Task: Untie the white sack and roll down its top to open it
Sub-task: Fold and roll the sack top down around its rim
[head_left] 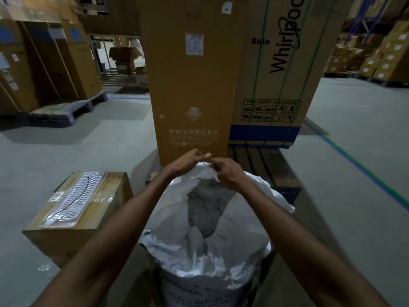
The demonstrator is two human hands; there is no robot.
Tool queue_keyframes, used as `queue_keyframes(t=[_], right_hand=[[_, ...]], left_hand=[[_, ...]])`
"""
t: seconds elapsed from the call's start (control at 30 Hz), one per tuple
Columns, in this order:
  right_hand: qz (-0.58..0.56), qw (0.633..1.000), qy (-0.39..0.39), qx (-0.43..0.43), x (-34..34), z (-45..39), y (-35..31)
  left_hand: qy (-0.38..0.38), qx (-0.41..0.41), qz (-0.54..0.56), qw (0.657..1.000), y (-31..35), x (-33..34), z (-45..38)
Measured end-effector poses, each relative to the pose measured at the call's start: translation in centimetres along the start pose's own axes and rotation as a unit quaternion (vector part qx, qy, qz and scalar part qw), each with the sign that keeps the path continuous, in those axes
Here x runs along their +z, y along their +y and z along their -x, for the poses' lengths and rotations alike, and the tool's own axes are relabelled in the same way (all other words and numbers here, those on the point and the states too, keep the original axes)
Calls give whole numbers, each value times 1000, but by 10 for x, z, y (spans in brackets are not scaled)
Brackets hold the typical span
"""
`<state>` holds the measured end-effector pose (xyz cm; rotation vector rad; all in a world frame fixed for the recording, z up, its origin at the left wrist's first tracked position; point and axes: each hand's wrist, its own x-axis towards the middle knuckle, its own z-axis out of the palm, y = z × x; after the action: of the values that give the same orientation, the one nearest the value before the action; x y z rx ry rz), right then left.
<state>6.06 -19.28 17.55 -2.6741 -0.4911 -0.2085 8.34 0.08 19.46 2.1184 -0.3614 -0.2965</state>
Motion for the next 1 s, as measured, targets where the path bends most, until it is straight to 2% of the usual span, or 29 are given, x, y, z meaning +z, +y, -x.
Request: queue_keyframes(t=[0.03, 0.1, 0.17, 0.23, 0.27, 0.37, 0.43, 0.5, 0.53, 0.57, 0.63, 0.67, 0.7, 0.8, 0.87, 0.93, 1.0], right_hand=[[-16, 999, -28, 33, -3, -4, 3], [-70, 990, -88, 85, -9, -12, 6], [-149, 973, -146, 104, -16, -18, 6], [-190, 966, -151, 86, -22, -21, 2], [-168, 975, -129, 64, -22, -21, 0], [50, 997, -48, -38, -13, -20, 4], [153, 982, 22, -104, -3, -19, 12], [169, 977, 64, -113, 1, -21, 18], [148, 982, 69, -93, 0, -23, 20], [113, 990, 61, -59, -3, -25, 20], [17, 999, 17, 30, -10, -33, 22], [-41, 997, -2, 60, -13, -36, 24], [-99, 992, -20, 74, -16, -39, 26], [-229, 965, -68, 105, -18, -43, 29], [-251, 957, -83, 120, -17, -42, 32], [-222, 966, -74, 113, -14, -43, 33], [-113, 988, -49, 98, -11, -42, 30]], left_hand=[[3, 44, -76, 996, -4, -1, 1], [-7, 127, -253, 959, -17, 1, -1], [-1, 156, -345, 926, -27, 5, -3], [48, 142, -332, 931, -26, 4, -5], [73, 123, -314, 938, -25, 2, -6], [110, 39, -216, 969, -27, -11, -16], [71, -9, -133, 989, -27, -17, -21], [8, -35, -92, 995, -24, -16, -23], [-10, -35, -114, 993, -24, -15, -25], [-8, -15, -190, 982, -26, -13, -27], [37, 58, -380, 922, -29, -7, -28], [63, 99, -427, 897, -30, -4, -29], [84, 127, -439, 886, -32, -1, -31], [96, 189, -398, 893, -42, 5, -40], [96, 184, -293, 933, -43, 10, -43], [105, 128, -173, 971, -42, 12, -46], [99, 56, -127, 985, -39, 10, -50]])
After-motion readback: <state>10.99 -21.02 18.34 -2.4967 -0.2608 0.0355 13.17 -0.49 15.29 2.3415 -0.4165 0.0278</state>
